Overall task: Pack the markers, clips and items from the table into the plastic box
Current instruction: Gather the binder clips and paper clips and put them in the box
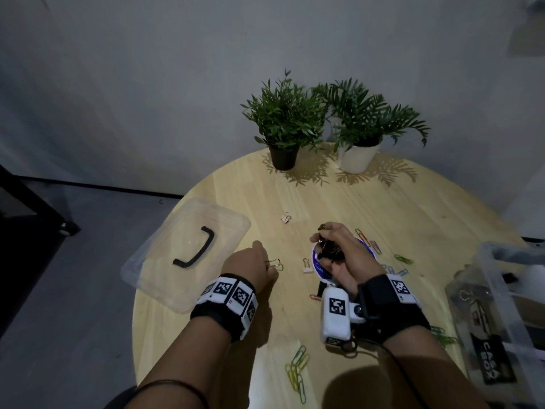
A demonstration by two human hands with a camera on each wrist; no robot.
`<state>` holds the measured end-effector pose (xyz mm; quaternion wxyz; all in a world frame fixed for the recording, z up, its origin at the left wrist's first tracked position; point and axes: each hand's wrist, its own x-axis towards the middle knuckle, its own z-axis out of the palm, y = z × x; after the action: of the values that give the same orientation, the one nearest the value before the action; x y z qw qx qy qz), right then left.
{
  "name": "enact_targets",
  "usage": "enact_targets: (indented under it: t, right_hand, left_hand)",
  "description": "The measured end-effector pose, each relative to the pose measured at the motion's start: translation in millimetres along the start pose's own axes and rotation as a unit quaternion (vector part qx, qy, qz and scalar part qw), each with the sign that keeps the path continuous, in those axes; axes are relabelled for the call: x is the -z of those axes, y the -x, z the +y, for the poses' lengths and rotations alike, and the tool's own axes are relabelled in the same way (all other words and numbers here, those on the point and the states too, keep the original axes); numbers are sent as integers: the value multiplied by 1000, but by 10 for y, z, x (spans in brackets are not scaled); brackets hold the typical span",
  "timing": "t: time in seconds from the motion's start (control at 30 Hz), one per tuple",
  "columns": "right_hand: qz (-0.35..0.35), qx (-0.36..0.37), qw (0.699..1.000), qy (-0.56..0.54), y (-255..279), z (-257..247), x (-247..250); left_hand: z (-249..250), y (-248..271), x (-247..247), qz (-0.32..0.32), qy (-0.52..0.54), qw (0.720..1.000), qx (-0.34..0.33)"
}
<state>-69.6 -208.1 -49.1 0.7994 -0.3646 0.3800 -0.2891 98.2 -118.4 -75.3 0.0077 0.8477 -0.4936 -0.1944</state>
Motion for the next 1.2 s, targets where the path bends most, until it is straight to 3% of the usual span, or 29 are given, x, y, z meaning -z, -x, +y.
enact_targets:
  t: [0.17,0.23,0.27,0.3,0.37,0.43,0.47,0.53,0.7,0.9,1.03,1.2]
  right_hand:
    - [-28,-9,1000,5,90,-21,8]
    - [9,-8,993,116,76,-22,-36]
    - [35,1,976,216,62,-6,-52]
    - [61,19,942,331,48,7,-75]
    - [94,42,842,529,49,47,-132]
    - [93,17,745,660,69,116,-219]
    - [87,1,710,699,70,153,-265]
    - [81,-16,675,733,52,231,-337]
    - [59,-18,625,778,76,246,-445]
    - [26,-22,614,789,227,337,-400]
    - [10,-41,609,792,307,382,-317]
    - [5,-35,597,801,342,387,-265]
  left_hand:
    - [55,47,-29,8,-48,999,-16]
    - [60,46,-23,6,-48,999,-21]
    - [62,52,-15,6,-46,999,-28]
    - [62,57,-3,7,-42,998,-35]
    - [63,72,30,15,-4,999,-48]
    - [64,72,63,42,75,995,-49]
    - [65,60,76,56,112,991,-43]
    - [92,6,93,66,163,984,-29]
    - [252,-258,209,92,216,972,-26]
    - [447,-659,250,146,177,973,4]
    - [480,-815,176,88,128,988,28]
    - [503,-907,89,63,107,992,-6]
